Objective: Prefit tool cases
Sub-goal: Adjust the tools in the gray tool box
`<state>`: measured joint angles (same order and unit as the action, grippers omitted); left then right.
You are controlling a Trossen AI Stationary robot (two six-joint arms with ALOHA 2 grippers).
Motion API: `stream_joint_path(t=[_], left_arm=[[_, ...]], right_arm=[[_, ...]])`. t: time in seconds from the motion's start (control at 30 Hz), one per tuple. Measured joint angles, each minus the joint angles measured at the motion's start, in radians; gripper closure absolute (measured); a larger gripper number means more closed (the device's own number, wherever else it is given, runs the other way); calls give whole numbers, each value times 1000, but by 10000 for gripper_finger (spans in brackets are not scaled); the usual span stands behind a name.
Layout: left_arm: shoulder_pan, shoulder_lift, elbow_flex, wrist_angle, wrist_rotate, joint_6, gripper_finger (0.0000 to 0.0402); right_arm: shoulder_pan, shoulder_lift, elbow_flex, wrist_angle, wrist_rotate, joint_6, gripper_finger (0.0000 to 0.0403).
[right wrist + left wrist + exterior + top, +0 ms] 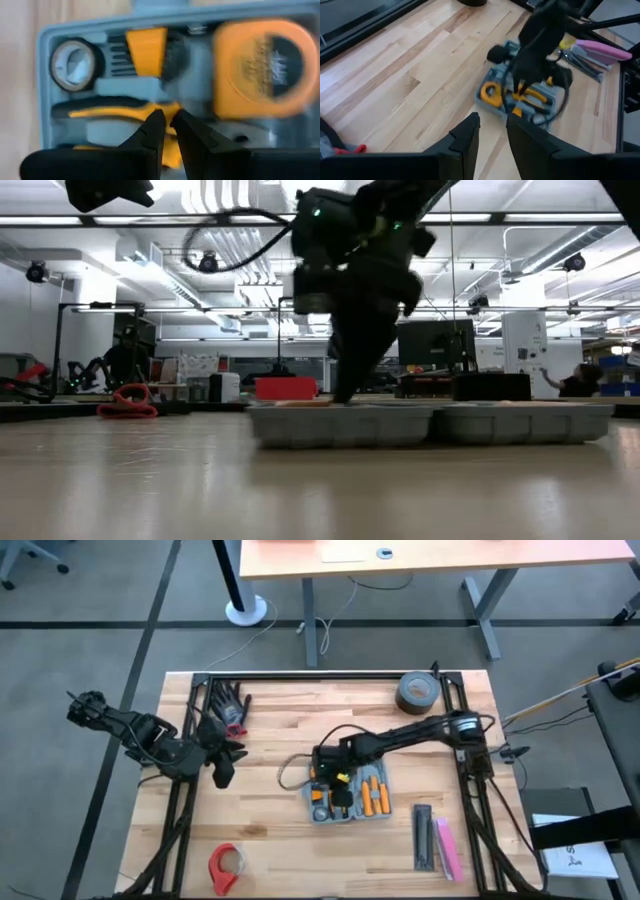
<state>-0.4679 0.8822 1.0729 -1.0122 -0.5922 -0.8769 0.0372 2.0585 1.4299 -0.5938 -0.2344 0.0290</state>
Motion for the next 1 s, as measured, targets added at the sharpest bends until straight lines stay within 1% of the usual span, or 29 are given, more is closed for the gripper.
stream_joint_path(t=[0.1,0.2,0.27,0.4,0.53,0.63,0.73,0.83,1.0], left_arm=[[1,0,0,1,8,-8,296],[0,0,2,3,16,-11,296],[0,0,2,0,16,-11,296],[0,0,2,-1,17,-11,296],[0,5,1,1,18,-12,296],[0,24,1,1,18,-7,296],[0,48,1,1,19,-1,296],[0,64,1,1,20,3,296],[0,70,0,1,21,0,296]], right_arm=[[-8,55,18,11,-50,13,370],[-12,38,22,-45,-69,23,369],[-12,-7,18,-65,-43,23,369],[-11,-103,13,-97,48,23,369],[-13,-193,18,-118,70,31,369],[-7,-213,17,-135,86,38,369],[-10,-224,17,-187,109,34,370],[-13,-222,17,-220,112,36,369],[-11,-222,17,-222,106,35,370]])
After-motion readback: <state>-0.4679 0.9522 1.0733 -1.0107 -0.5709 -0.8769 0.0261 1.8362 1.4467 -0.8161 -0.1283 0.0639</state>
